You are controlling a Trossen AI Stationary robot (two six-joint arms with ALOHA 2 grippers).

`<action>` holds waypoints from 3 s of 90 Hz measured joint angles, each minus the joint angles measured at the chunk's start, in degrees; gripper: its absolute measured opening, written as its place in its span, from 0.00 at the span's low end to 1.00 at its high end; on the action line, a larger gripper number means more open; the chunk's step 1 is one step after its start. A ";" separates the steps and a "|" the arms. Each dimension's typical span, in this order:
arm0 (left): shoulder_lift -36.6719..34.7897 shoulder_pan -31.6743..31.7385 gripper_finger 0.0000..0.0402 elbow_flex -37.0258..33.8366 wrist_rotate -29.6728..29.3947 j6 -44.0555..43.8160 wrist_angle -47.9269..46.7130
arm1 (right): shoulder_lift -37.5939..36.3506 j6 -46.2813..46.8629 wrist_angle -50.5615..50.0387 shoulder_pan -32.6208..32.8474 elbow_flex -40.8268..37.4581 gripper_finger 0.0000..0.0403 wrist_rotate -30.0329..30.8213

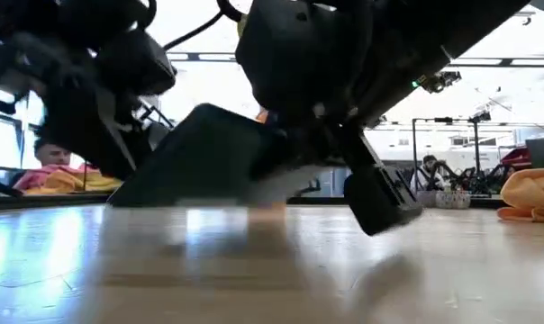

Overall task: Apply microfiber cloth
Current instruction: Spray the tablet using the spray bottle

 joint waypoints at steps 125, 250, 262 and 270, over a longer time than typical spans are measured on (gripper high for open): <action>-15.09 8.46 0.02 -10.18 11.80 -31.69 30.21 | -2.57 -51.95 41.89 -1.31 0.17 0.18 2.43; -40.79 10.82 0.02 -9.84 -1.83 6.96 41.04 | -26.68 41.50 24.61 -18.04 0.09 0.49 -43.32; -40.32 9.69 0.02 -9.84 -7.29 9.59 39.56 | -24.88 44.75 25.06 -19.58 0.13 0.49 -45.90; -38.36 9.22 0.02 -9.87 -9.78 10.30 39.19 | -23.37 44.71 25.99 -20.25 0.02 0.49 -45.67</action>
